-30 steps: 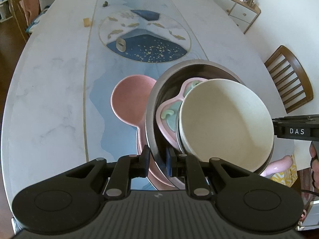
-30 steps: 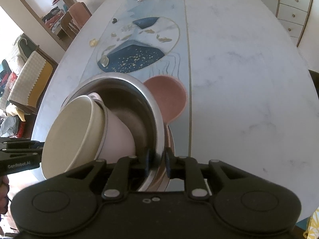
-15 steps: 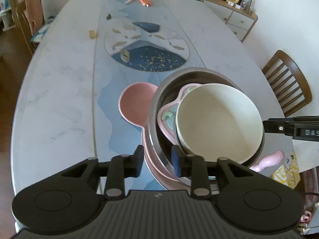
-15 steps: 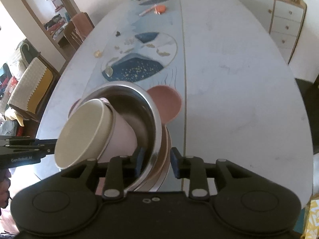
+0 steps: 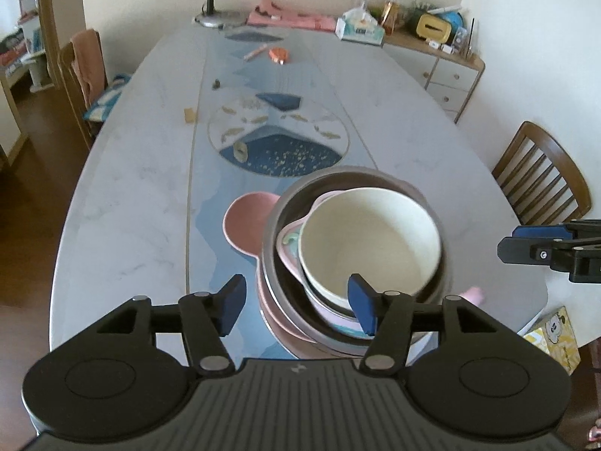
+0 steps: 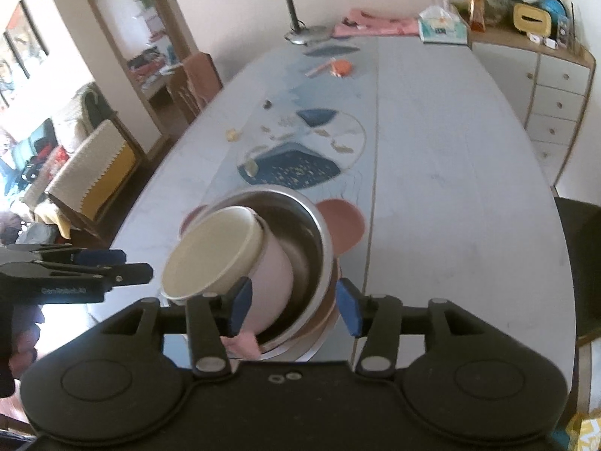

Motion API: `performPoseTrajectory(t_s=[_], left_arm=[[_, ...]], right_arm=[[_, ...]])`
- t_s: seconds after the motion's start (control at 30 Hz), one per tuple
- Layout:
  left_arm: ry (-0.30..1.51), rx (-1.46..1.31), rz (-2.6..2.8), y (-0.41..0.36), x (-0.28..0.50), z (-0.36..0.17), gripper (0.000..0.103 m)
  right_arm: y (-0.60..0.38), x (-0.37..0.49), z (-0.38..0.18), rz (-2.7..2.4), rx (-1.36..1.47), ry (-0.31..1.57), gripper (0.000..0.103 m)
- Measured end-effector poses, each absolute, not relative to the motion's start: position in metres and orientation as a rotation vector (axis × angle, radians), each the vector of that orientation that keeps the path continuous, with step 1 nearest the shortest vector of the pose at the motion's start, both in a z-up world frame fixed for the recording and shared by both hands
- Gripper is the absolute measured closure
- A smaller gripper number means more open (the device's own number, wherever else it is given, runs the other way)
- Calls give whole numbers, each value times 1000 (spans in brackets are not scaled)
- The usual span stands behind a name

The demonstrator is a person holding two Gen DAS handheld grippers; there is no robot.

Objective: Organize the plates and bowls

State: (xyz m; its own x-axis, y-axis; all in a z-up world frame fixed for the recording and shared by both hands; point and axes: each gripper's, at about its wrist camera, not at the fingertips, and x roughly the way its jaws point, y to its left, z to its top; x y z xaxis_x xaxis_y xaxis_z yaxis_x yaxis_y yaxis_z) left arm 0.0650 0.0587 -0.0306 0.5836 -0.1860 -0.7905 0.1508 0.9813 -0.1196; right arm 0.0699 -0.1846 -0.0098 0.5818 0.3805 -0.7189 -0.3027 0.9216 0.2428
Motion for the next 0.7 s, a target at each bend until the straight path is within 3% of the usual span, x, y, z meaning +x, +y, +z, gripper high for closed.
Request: performPoseTrajectory(t_s=[0.17, 0.7], left_arm=[[879, -49, -177, 40, 44, -18, 35], [717, -41, -148, -7, -7, 5, 23]], right_arm=[[-188, 51, 3, 430, 55, 792, 33], [-200, 0, 17, 449, 11, 585, 0]])
